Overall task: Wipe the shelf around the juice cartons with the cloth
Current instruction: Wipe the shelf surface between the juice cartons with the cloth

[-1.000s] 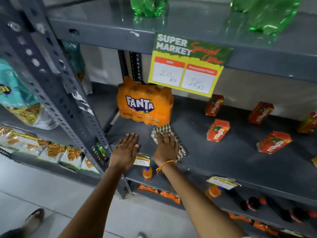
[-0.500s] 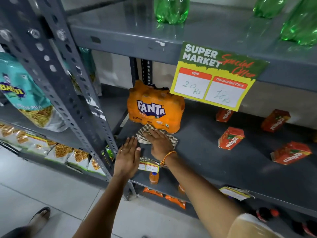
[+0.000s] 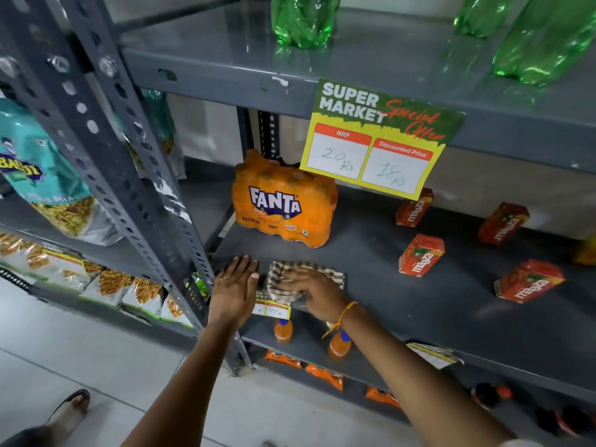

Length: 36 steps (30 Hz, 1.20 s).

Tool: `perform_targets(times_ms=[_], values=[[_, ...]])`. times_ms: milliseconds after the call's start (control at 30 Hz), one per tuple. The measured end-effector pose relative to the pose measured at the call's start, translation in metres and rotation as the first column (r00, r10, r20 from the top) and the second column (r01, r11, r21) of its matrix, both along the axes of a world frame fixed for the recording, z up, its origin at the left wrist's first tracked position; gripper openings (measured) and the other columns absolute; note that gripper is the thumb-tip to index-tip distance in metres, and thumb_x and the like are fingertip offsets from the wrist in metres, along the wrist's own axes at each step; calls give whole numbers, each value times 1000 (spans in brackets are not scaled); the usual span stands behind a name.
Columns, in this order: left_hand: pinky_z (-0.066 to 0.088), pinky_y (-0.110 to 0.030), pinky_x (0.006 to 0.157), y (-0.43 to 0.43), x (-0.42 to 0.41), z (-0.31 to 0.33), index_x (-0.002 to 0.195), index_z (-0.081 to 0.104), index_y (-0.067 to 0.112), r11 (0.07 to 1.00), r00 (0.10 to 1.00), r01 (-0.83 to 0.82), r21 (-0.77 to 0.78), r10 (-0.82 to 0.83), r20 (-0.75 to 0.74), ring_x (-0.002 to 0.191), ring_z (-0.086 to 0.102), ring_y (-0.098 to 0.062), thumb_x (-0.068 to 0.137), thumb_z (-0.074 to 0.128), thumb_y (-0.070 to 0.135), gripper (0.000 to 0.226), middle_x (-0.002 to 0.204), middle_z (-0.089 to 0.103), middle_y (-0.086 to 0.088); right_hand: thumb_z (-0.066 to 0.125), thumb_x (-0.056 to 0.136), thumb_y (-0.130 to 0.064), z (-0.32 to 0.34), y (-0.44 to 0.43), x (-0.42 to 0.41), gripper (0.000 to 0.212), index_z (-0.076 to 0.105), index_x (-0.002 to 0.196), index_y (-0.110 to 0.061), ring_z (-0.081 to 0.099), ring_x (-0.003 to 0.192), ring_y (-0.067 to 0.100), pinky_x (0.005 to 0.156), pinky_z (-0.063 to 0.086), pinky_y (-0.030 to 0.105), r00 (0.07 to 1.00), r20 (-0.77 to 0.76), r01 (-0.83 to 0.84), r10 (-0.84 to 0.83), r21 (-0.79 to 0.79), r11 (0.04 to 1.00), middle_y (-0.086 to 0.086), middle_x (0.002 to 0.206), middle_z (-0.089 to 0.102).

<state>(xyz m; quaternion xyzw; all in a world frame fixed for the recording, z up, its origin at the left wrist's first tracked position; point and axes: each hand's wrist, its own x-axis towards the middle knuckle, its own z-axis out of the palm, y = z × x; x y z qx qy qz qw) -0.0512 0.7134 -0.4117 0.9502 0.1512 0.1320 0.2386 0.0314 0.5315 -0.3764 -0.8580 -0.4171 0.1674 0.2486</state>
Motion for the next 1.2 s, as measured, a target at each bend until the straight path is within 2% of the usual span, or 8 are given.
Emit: perform_targets(times_ms=[267, 433, 600, 700, 933, 1033, 1100, 1200], values=[[18, -43, 112, 2, 1, -5, 136, 40, 19, 996, 998, 15, 83, -10, -70, 137, 29, -21, 87, 10, 46, 64, 146, 39, -4, 38, 74, 22, 3, -78, -56, 68, 62, 123, -18, 24, 131, -4, 118, 17, 19, 999, -37, -14, 16, 40, 999, -3, 144, 50], [25, -49, 109, 2, 1, -4, 132, 46, 17, 996, 997, 25, 91, -18, -69, 134, 35, -25, 87, 17, 43, 60, 142, 44, -8, 43, 69, 26, 19, -48, -20, 72, 62, 123, -18, 36, 139, 17, 120, 24, 35, 982, 118, 122, -145, 187, 975, 3, 140, 55], [23, -48, 110, 4, 1, -3, 134, 43, 17, 993, 994, 39, 108, -28, -107, 136, 33, -24, 87, 15, 43, 60, 144, 42, -7, 43, 94, -18, 8, -9, 5, 56, 26, 145, -34, 9, 148, 26, 121, 7, 51, 960, 167, 254, -225, -178, 951, -2, 160, 19], [23, -48, 110, 4, 2, -4, 134, 44, 17, 993, 994, 42, 109, -31, -106, 135, 34, -25, 88, 16, 42, 60, 143, 43, -8, 39, 96, -20, -1, -12, -13, 55, 22, 145, -39, 4, 149, 26, 120, 3, 50, 952, 192, 277, -239, -205, 939, -4, 161, 13], [23, -47, 110, 2, 2, -2, 133, 46, 16, 990, 995, 41, 136, -28, -93, 135, 35, -24, 86, 13, 43, 63, 143, 45, -7, 44, 85, 10, 9, -60, -48, 64, 52, 132, -33, 18, 146, 11, 124, 10, 37, 999, -13, 37, -39, -95, 995, -10, 152, 37], [15, -42, 114, -3, 7, 4, 137, 39, 22, 995, 991, 39, 89, -27, -128, 139, 24, -18, 89, 12, 43, 59, 147, 37, 0, 46, 80, 15, 23, -52, -29, 61, 61, 124, -25, 32, 140, 11, 122, 23, 39, 993, 31, 112, -113, 31, 993, -5, 144, 50], [13, -41, 114, -7, 12, 10, 139, 33, 25, 998, 986, 51, 45, -43, -163, 140, 21, -17, 91, 13, 41, 55, 148, 36, -1, 53, 84, 4, 31, -39, -15, 54, 59, 126, -29, 33, 141, 19, 120, 24, 46, 980, 170, 102, -102, 8, 995, -4, 145, 49], [24, -43, 110, -17, 19, 22, 137, 34, 27, 998, 983, 67, -4, -67, -171, 135, 32, -24, 96, 15, 38, 46, 141, 46, -10, 61, 87, -35, 40, -30, -3, 43, 56, 128, -30, 42, 135, 19, 113, 32, 44, 960, 170, 232, -224, -28, 972, -2, 143, 52]])
